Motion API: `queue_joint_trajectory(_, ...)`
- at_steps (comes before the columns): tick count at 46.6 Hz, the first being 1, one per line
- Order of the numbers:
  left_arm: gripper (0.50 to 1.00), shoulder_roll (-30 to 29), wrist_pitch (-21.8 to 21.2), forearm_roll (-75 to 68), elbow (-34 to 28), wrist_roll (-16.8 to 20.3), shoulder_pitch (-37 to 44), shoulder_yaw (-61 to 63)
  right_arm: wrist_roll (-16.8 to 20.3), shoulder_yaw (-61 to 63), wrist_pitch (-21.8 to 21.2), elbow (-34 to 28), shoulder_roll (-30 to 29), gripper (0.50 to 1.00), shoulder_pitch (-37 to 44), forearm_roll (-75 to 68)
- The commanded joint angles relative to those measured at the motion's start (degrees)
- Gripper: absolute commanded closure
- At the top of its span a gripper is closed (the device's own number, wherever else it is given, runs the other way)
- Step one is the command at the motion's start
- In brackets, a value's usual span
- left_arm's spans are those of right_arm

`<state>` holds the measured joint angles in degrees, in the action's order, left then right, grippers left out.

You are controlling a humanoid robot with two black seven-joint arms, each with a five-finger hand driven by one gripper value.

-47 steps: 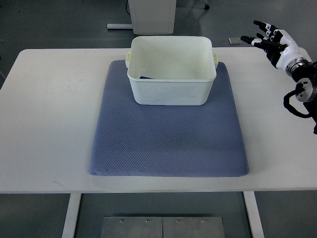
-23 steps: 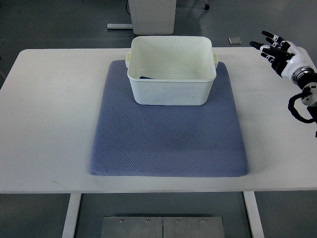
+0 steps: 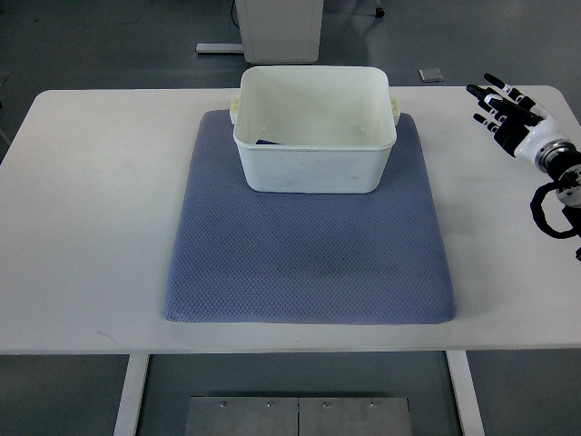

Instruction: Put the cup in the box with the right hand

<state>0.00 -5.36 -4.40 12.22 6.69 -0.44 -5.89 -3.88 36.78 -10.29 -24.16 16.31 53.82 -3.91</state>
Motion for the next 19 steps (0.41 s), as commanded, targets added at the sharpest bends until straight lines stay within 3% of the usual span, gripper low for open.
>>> queue_joint_trajectory(1, 0.500, 0.00, 0.00, 0.00, 0.00, -0.01, 0.00, 0.00, -0.16, 0.05, -0.08, -0.01, -0.05, 0.500, -0.64, -0.05)
queue_joint_trajectory(19, 0.500, 0.00, 0.00, 0.00, 0.00, -0.01, 0.00, 0.00, -0.42, -0.13, -0.61, -0.01, -0.14, 0.500, -1.52, -0.05)
